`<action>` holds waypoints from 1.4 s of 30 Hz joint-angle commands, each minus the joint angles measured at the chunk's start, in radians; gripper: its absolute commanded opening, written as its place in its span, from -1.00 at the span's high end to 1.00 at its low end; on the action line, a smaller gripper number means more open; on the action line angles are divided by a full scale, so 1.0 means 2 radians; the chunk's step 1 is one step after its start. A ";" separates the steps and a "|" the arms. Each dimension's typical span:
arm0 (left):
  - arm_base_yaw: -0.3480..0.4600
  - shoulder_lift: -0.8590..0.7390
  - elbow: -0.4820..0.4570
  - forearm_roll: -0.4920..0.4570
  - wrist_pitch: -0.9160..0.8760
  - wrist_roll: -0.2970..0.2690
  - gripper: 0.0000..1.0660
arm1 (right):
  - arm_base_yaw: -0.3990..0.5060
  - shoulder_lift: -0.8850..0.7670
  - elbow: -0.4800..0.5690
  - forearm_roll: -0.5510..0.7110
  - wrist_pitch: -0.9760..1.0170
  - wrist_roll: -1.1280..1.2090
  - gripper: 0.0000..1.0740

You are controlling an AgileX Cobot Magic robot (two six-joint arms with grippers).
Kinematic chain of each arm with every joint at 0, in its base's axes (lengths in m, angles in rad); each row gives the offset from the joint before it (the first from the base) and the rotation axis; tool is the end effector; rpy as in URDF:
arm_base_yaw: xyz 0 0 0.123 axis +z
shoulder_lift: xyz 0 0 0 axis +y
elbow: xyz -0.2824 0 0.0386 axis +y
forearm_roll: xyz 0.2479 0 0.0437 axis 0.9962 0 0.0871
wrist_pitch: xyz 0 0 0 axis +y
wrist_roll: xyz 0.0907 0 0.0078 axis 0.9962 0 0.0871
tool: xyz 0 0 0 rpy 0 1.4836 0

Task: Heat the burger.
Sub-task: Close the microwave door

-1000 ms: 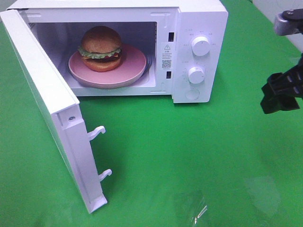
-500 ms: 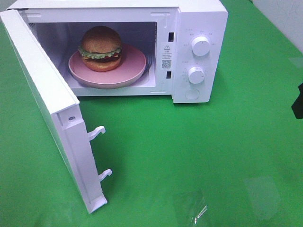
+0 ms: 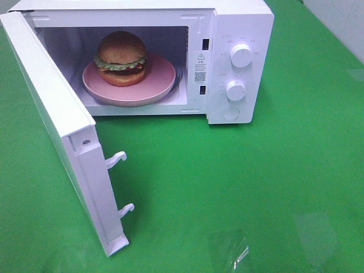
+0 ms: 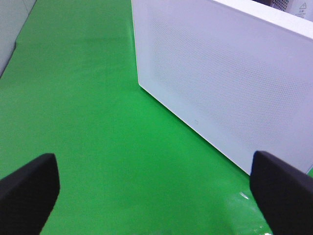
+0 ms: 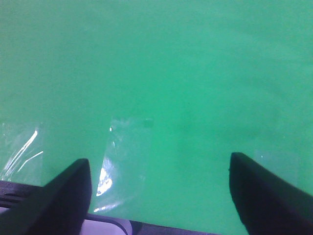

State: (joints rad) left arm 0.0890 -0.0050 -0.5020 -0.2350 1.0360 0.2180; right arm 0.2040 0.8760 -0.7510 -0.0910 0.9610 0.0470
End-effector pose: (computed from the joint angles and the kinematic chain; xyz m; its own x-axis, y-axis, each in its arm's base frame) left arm -0.0044 -0.0187 0.2815 -0.4037 0.0588 -0.9130 0.1339 0.9910 0.0046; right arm 0.1477 0.0236 0.3008 -0.8215 -0.1753 -0.5426 -0.1667 0.9838 -0.0654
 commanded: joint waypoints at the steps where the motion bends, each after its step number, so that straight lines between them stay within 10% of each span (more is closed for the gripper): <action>1: 0.002 -0.009 0.001 0.001 -0.003 0.001 -0.83 | -0.004 -0.063 0.052 -0.003 -0.023 -0.002 -0.41; 17: 0.002 -0.009 0.001 0.001 -0.003 0.001 -0.83 | -0.085 -0.302 0.109 0.001 -0.025 -0.001 -0.41; 42: 0.002 -0.009 0.001 0.001 -0.003 0.001 -0.83 | -0.085 -0.452 0.122 0.000 0.021 -0.003 -0.41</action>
State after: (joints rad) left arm 0.0890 -0.0050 -0.5020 -0.2350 1.0360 0.2180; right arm 0.0400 -0.0060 -0.5080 -0.0870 1.0040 0.0470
